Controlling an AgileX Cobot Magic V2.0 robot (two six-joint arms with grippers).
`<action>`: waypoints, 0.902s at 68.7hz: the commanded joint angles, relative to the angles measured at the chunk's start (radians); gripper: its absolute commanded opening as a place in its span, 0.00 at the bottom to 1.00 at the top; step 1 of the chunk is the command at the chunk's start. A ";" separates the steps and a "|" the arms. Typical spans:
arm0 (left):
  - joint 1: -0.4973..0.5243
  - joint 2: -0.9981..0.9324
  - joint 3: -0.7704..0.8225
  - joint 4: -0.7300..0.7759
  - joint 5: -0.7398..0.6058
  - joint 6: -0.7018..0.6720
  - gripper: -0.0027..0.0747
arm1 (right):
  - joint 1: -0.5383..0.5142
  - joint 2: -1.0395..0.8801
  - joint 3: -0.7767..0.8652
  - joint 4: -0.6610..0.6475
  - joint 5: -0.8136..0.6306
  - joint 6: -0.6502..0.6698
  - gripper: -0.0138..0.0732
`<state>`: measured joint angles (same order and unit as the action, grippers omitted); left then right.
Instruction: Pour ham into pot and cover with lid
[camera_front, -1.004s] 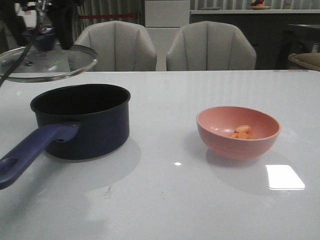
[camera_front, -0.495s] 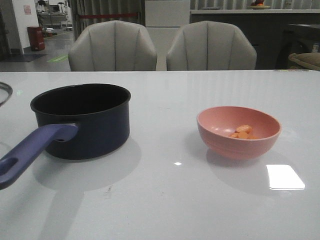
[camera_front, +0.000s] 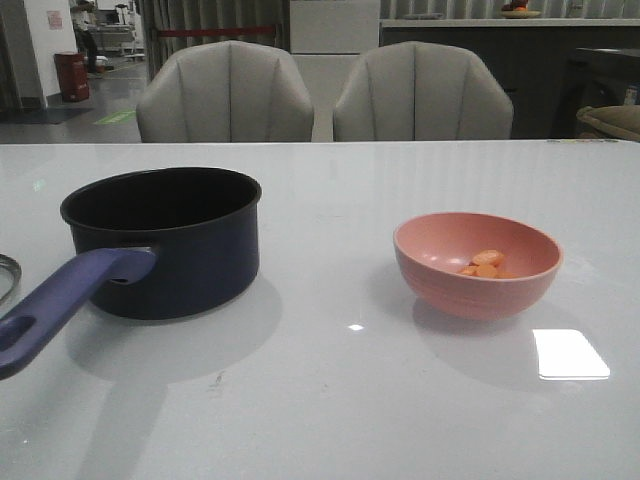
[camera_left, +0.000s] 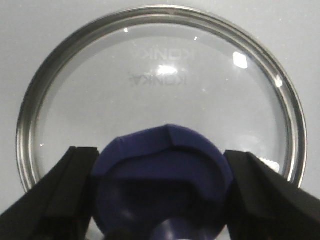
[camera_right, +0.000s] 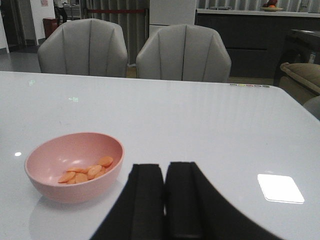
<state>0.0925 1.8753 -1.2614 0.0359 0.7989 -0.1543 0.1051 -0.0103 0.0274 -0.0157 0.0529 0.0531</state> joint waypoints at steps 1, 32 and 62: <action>0.000 -0.036 -0.028 -0.009 -0.033 0.000 0.60 | 0.000 -0.020 -0.006 -0.003 -0.076 -0.002 0.33; 0.000 -0.129 -0.032 -0.007 -0.033 0.049 0.79 | 0.000 -0.020 -0.006 -0.003 -0.076 -0.002 0.33; -0.046 -0.558 0.077 -0.036 -0.128 0.122 0.79 | 0.000 -0.020 -0.006 -0.003 -0.076 -0.002 0.33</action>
<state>0.0709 1.4384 -1.2003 0.0130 0.7526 -0.0400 0.1051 -0.0103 0.0274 -0.0157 0.0529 0.0531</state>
